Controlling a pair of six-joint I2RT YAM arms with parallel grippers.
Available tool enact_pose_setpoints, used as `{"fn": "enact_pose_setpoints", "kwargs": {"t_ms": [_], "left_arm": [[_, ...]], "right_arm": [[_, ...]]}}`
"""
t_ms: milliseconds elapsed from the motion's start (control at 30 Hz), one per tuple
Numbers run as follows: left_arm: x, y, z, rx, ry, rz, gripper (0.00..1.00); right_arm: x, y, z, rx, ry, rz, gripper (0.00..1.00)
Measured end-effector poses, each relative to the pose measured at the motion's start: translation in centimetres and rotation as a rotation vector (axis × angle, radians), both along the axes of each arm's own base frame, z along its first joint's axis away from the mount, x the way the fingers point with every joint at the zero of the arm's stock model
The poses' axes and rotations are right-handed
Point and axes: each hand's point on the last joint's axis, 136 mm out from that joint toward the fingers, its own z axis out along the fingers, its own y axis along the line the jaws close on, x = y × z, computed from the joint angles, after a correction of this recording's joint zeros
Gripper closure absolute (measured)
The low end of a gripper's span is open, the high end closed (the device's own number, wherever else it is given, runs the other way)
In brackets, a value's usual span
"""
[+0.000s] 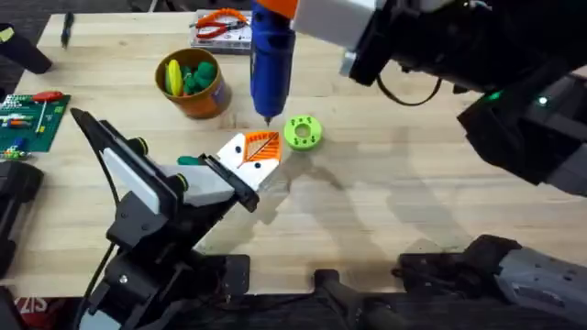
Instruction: Pick up the gripper from the table and insert it into the empty holder that is missing its gripper. Then pick up a screw, insert it into the mounting hole, and use the screwdriver to tighten it. Finally, clean up the table by picking up the vegetable and placing it into the bucket.
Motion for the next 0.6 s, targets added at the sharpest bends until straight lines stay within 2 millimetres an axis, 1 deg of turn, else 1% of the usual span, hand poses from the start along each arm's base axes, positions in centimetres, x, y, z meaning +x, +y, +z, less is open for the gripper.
{"fn": "enact_pose_setpoints", "kwargs": {"t_ms": [67,200,300,467,600], "left_arm": [[0.0,0.0,0.0,0.000,0.000,0.000,0.992],[0.0,0.0,0.0,0.000,0.000,-0.001,0.992],[0.0,0.0,0.0,-0.001,0.000,-0.004,0.992],[-0.3,-0.4,0.1,-0.003,-0.001,-0.027,0.992],[-0.7,-0.8,0.1,-0.007,-0.001,-0.061,0.992]], "right_arm": [[-0.4,0.5,-0.2,-0.003,0.006,0.017,0.970],[-2.0,1.8,-0.1,0.004,0.007,0.065,0.970],[-2.9,2.7,-0.2,0.009,0.014,0.083,0.970],[-3.0,3.9,-0.6,0.016,0.029,0.073,0.970],[-3.0,4.6,-1.1,0.005,0.008,0.061,0.970]]}}
